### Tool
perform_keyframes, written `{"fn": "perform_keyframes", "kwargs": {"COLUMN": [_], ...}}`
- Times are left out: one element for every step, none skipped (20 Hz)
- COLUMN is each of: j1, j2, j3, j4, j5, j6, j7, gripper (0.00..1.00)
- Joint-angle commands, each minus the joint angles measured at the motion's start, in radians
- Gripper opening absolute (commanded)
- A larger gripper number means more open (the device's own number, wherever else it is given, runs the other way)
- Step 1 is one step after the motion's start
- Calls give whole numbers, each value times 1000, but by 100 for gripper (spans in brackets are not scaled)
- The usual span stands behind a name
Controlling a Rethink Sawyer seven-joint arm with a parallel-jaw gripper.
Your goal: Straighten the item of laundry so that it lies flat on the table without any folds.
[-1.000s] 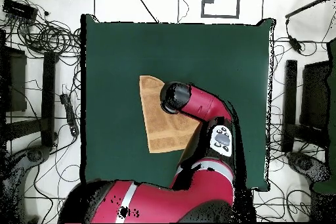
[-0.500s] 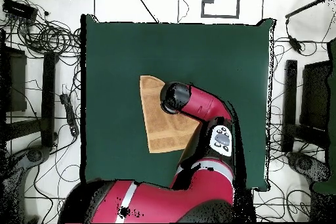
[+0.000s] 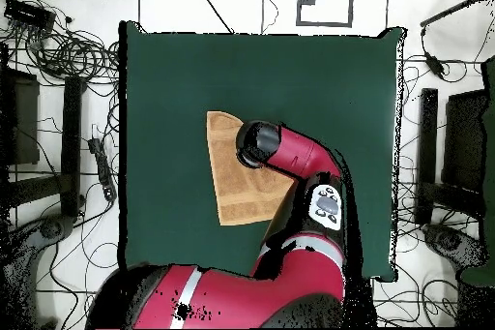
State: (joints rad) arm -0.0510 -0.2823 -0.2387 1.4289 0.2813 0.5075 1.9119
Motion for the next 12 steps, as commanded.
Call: {"fn": "perform_keyframes", "kwargs": {"j1": [11,10,9,9,9,9,10,9,9,9,9,9], "j2": [59,59,59,59,58,58,57,57,57,57,56,56], "j3": [111,113,114,113,113,113,112,112,112,111,111,111], "j4": [67,68,67,66,69,70,69,69,69,68,68,67], "j5": [44,43,42,41,41,40,38,39,39,37,37,36], "j6": [-22,-27,-29,-29,-31,-33,-36,-36,-37,-38,-41,-44], "j7": [207,205,203,202,202,202,201,201,202,200,200,199], "gripper": [0,0,0,0,0,0,0,0,0,0,0,0]}}
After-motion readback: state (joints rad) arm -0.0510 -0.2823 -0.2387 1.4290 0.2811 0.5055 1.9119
